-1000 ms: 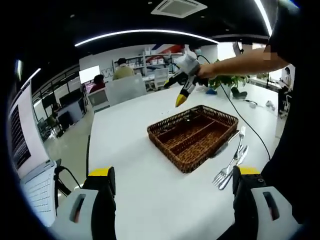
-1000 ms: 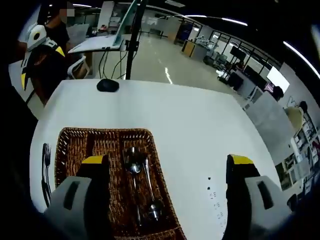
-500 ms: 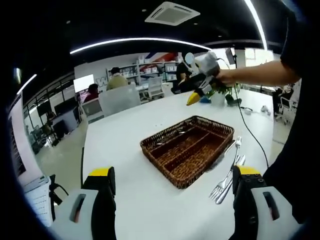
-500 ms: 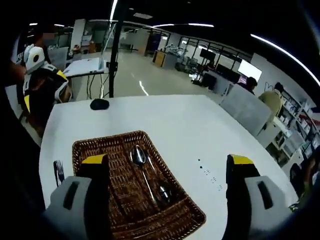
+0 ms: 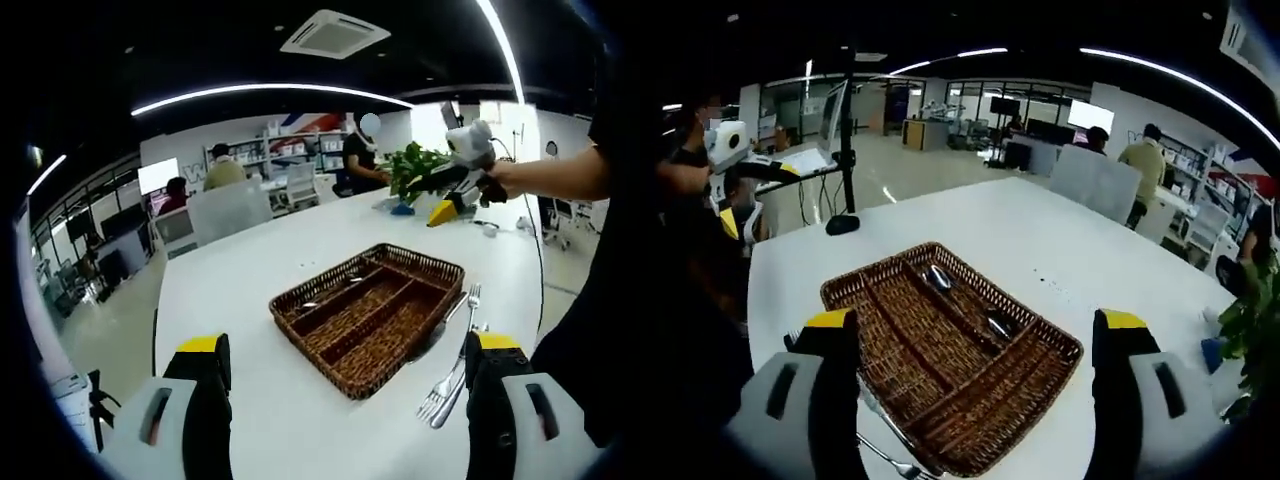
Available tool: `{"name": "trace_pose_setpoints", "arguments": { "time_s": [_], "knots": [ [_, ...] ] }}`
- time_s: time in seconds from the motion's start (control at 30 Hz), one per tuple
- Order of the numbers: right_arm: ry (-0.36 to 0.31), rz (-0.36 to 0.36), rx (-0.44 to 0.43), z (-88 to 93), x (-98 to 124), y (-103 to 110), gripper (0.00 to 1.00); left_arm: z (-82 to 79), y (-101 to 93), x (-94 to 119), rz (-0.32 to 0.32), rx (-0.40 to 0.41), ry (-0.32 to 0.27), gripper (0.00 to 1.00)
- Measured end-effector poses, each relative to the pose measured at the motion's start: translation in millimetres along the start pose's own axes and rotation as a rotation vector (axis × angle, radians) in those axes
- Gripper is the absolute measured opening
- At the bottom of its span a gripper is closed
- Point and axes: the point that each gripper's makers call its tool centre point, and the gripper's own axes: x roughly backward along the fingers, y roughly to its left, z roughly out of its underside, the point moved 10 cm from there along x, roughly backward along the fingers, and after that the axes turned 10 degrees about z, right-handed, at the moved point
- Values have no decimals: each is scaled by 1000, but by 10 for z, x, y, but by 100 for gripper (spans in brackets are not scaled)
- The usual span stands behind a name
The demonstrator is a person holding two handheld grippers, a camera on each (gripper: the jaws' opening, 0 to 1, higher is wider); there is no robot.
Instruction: Arrange the knives, forks, and spoons in their matching storage slots by inserting each utensil handle-first until every utensil is classified and aligned in the correct compartment
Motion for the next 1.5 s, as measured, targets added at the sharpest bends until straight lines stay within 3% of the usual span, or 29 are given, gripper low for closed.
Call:
{"name": "trace_pose_setpoints", "arguments": {
  "time_s": [0.4,0.67,1.1,1.23,1.5],
  "knots": [
    [0,93,-50,351,565,143,100,-38,-83,-50,-18,-22,-15,99],
    [-10,137,-84,463,944,120,100,14,-153,34,-19,-19,1,99],
    [-1,155,-102,574,1091,9,100,-3,-205,26,-24,-17,4,99],
    [18,155,-113,611,1111,0,100,58,-188,19,-28,23,40,99],
    [-8,107,-112,653,1185,107,100,7,-158,94,-50,19,23,99]
  ]
}}
